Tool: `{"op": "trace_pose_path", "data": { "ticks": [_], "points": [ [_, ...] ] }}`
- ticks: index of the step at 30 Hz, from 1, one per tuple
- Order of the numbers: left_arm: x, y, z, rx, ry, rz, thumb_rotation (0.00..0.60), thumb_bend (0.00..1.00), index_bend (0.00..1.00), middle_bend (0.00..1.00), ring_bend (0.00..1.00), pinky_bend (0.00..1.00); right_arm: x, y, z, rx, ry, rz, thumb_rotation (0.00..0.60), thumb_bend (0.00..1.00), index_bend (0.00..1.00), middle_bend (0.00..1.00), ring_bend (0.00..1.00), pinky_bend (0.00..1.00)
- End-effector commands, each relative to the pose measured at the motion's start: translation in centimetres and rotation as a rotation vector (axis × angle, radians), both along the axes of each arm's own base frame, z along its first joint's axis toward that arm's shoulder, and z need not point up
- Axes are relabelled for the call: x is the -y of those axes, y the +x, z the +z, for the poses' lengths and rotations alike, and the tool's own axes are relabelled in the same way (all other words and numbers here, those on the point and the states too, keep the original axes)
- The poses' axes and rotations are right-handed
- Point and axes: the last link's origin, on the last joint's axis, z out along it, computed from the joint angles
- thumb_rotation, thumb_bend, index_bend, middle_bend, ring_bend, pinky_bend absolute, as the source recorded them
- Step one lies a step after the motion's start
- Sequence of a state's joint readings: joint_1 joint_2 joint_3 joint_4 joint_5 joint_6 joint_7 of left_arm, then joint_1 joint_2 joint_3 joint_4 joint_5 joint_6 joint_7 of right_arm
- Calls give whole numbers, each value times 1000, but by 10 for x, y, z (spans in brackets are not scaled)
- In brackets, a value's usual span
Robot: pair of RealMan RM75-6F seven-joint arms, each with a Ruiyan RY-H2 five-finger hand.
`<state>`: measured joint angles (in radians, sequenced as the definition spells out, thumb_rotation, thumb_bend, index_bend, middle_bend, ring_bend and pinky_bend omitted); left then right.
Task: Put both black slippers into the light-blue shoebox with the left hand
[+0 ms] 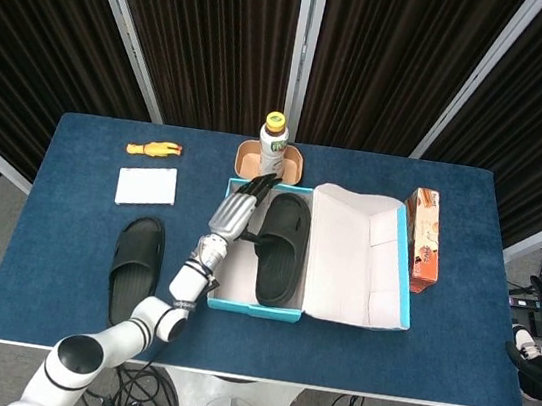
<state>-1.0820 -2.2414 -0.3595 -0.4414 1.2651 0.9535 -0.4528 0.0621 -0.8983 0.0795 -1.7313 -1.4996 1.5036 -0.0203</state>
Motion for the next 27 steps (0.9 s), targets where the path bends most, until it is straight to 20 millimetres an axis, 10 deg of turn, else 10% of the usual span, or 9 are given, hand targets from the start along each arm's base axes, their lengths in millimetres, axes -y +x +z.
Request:
{"op": "trace_pose_path", "data": {
  "ticks": [1, 12, 17, 27],
  "points": [
    [2, -1, 8, -91, 46, -68, 600, 0, 64, 0, 0, 149, -1, 0, 0, 0, 2, 3, 600, 106, 0, 82, 0, 44],
    [23, -5, 62, -369, 16, -303, 600, 0, 86, 0, 0, 152, -1, -2, -1, 9, 9, 10, 600, 110, 0, 82, 0, 44],
    [41, -2, 98, -459, -11, -406, 600, 17, 300, 188, 105, 239, 1, -1, -3, 14, 16, 23, 600, 110, 0, 82, 0, 44],
    [67, -1, 117, -533, -192, -448, 600, 317, 399, 339, 126, 234, 0, -2, -4, 16, 18, 23, 600, 111, 0, 82, 0, 44]
  ]
}}
